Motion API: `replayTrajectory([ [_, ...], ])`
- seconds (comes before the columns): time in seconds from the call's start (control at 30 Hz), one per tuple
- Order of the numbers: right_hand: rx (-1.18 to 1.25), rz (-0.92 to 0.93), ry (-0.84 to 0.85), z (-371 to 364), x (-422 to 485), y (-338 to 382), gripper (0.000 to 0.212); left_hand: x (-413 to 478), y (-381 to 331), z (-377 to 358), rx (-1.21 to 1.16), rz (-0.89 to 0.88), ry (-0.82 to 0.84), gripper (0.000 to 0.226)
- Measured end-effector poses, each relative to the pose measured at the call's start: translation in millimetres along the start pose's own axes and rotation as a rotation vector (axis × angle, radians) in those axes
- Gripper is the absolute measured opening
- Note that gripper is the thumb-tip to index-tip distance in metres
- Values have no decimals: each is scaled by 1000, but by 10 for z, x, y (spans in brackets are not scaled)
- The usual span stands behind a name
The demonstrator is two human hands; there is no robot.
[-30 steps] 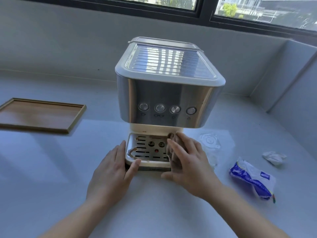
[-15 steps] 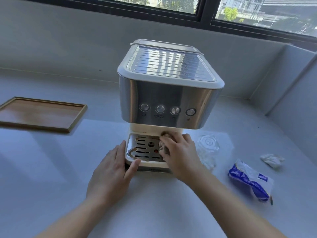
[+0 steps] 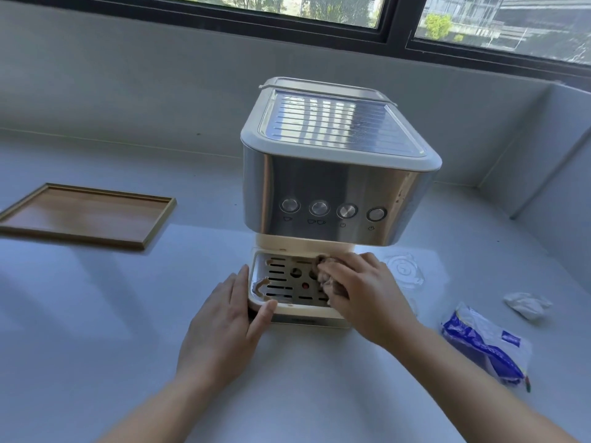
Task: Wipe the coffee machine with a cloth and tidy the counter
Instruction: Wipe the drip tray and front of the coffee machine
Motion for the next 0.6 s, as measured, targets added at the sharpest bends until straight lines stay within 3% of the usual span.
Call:
replayTrajectory([
  [0.1, -9, -116, -86, 95, 44, -89, 21, -1, -5, 4, -4, 0, 8, 86],
  [0.23, 221, 19, 55, -2, 96, 204, 24, 2, -3, -1, -5, -7, 12, 86],
  [0.3, 381, -153, 59, 69, 180, 32, 17, 3, -9, 8, -4, -6, 7, 85],
  [0.37, 297, -255, 30, 106, 181, -128, 19, 1, -19, 21, -5, -7, -5, 85],
  [0.47, 46, -145, -77, 158, 58, -53, 38, 8, -16, 15, -6, -11, 0, 84],
  [0.6, -61, 101, -36, -23, -13, 131, 26, 3, -19, 20, -1, -14, -16, 85],
])
Point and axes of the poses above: each hand's wrist, its own x-axis towards the middle knuckle, its own z-axis out of the back of the hand, y = z × x, the point moved 7 cm from there along x, towards the middle knuckle, and after that the axes turned 11 degrees about x, right-handed, at the moved point
